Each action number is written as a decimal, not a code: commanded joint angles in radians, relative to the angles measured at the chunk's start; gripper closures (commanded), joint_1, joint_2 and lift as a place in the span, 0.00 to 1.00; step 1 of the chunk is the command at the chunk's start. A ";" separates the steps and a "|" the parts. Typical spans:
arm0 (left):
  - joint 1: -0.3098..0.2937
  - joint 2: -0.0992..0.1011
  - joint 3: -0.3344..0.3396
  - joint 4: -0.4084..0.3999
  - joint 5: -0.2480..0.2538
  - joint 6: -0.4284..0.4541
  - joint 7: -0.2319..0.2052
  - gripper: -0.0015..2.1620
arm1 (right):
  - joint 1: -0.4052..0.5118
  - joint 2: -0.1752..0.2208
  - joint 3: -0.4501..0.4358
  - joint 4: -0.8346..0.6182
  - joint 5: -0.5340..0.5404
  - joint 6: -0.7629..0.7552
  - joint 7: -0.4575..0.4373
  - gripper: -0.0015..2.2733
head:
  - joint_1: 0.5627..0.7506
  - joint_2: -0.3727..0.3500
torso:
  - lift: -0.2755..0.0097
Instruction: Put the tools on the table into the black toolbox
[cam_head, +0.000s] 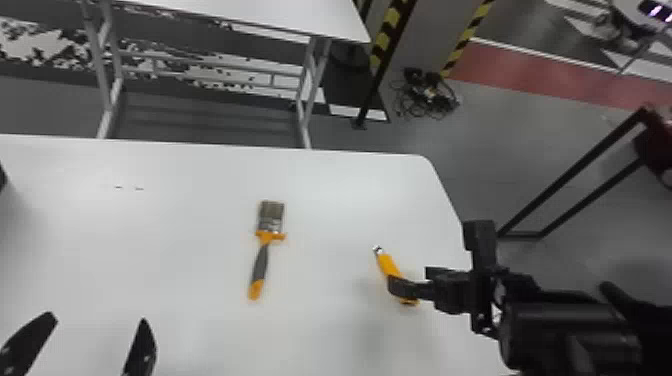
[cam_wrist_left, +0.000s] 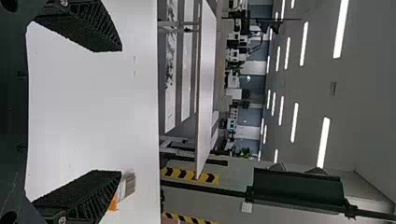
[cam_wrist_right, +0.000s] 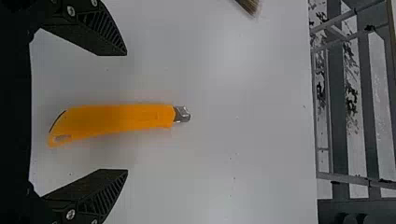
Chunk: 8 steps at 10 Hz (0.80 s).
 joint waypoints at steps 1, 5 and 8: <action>0.007 0.001 0.000 -0.002 -0.001 0.001 -0.001 0.02 | -0.017 0.000 0.002 0.012 0.009 0.008 0.000 0.05 | 0.70 0.03 | 0.70; 0.007 0.000 -0.014 -0.002 -0.015 0.032 0.003 0.03 | -0.049 -0.014 0.002 0.090 0.034 0.002 0.000 0.06 | 0.70 0.03 | 0.70; -0.002 0.000 -0.015 0.000 -0.015 0.050 0.005 0.03 | -0.072 -0.020 0.020 0.116 0.042 -0.001 0.001 0.19 | 0.70 0.03 | 0.70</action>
